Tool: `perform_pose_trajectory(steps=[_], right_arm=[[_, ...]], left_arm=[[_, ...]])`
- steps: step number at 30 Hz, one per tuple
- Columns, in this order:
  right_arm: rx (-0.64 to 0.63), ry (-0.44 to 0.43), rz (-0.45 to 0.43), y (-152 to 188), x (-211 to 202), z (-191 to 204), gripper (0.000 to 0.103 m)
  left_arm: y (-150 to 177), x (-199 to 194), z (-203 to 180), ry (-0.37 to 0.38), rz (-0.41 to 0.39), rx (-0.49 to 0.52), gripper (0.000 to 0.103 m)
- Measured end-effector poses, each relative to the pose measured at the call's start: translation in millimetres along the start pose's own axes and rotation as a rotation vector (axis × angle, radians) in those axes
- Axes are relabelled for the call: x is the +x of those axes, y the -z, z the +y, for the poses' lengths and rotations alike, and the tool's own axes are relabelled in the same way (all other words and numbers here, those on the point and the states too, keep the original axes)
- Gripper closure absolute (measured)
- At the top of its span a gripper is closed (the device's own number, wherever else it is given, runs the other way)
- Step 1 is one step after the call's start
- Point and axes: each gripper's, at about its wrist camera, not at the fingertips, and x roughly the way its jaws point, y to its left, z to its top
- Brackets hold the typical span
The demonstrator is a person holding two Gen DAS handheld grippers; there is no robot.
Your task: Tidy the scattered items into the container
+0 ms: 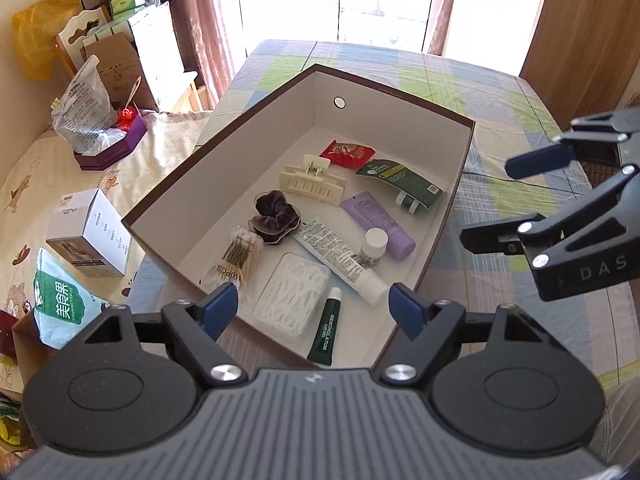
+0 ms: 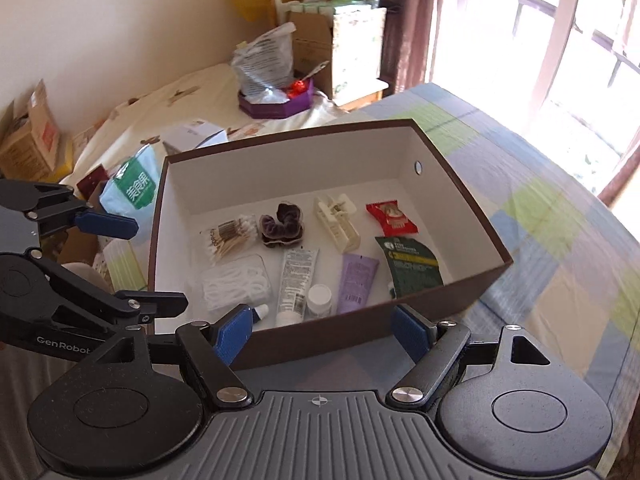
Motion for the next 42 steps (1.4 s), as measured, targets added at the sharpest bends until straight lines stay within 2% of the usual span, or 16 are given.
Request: perform_pose_trajectory(steps=[5,10,22,31,42], right_arm=[[0.1,0.029,-0.025,14,-20,7,0.02],[0.145,0.05,-0.055,24,-40,15,0.02],[0.258,0.044,-0.092,45,-66,31,0.02],[0.299,0.05,-0.133,57,-86,45,0.02],[0.333,0.058,-0.14,76,-94,60,0.02]], left_arm=[[8,-17,3,-0.004,-0.012,0.003,0.02],[14,-33,5,-0.008,-0.026,0.0,0.019],[28,-59,6,-0.008,-0.047,0.012,0.017],[38,-74,1,-0.005,-0.068,0.03,0.017],[52,-86,-4,-0.005,-0.095,0.049,0.015]])
